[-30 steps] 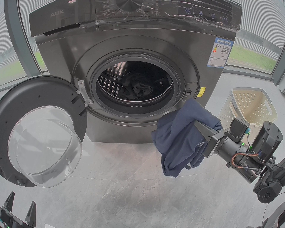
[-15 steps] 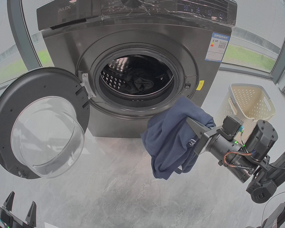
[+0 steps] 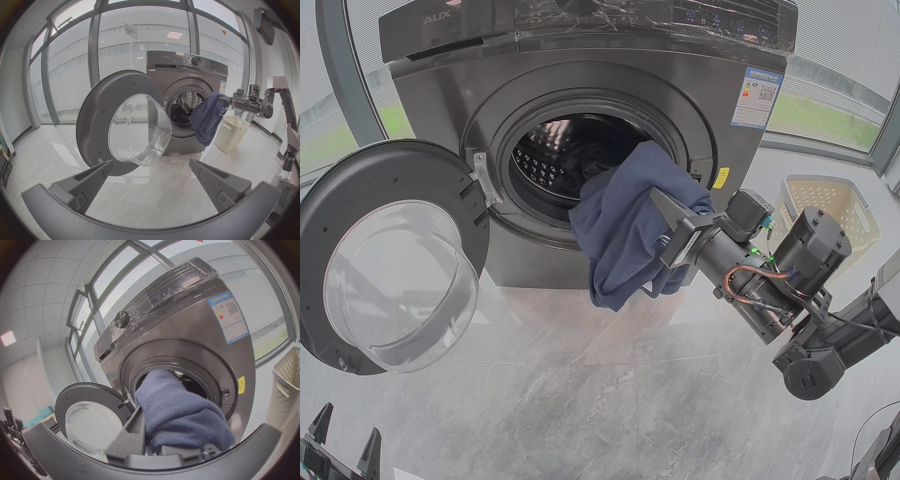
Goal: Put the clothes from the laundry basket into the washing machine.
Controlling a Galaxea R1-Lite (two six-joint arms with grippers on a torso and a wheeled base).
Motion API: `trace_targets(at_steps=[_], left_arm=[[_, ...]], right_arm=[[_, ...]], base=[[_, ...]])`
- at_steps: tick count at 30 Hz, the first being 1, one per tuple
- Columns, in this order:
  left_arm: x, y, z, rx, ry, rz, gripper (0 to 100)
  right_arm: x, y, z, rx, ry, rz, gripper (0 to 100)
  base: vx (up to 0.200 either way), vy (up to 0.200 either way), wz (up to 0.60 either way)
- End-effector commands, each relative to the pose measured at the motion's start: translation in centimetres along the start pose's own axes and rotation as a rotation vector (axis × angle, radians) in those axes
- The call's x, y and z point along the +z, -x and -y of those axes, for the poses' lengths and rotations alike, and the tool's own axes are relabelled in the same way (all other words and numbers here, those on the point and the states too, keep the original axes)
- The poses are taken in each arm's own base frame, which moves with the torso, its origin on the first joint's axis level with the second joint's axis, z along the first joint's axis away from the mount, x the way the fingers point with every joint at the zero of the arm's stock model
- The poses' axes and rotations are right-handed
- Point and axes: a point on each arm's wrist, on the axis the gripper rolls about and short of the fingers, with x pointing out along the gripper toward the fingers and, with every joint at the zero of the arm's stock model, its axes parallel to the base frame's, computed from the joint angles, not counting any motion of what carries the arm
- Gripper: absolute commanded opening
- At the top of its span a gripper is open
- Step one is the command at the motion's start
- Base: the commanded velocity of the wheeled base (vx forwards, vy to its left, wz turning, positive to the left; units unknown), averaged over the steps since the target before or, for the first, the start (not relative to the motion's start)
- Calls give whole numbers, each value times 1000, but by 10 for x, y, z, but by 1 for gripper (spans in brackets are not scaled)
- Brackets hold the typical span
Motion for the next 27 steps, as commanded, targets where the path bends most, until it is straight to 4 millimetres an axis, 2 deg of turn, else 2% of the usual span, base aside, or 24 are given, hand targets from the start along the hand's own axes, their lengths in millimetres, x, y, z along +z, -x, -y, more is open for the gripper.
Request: trace_targets(at_steps=[1,4,5,8,9,10,16,18,19,20,27], left_arm=[[-5,0,0,-3,-3,1,100],[-3,0,0,-4,12,15,100],[8,2,0,-11,27,61,100],[65,9,0,-39,69,220,100],[65,9,0,-39,69,220,100],[79,6,0,-62,64,211,100],[73,-31,5,-289,69,-54,100],[73,-31,5,-289,69,-54,100],[72,-50,9,-427,82,-169,100],[72,-56,10,-469,87,-198,100],[74,-105,24,-608,97,-299,100]], right_arm=[[-16,-13,3,19,6,-25,0],[-19,-20,1,27,4,-16,0],[-21,-22,2,22,4,-15,0],[-26,-31,3,22,3,-1,0],[-26,-31,3,22,3,-1,0],[-24,-39,1,24,2,23,0],[-16,-49,-4,36,-5,54,0],[-16,-49,-4,36,-5,54,0],[-14,-50,-5,39,-7,70,0],[-14,-51,-4,38,-7,74,0],[-22,-52,0,24,-4,59,0]], base=[[0,0,0],[0,0,0],[0,0,0],[0,0,0],[0,0,0],[0,0,0],[0,0,0],[0,0,0],[0,0,0],[0,0,0],[0,0,0]])
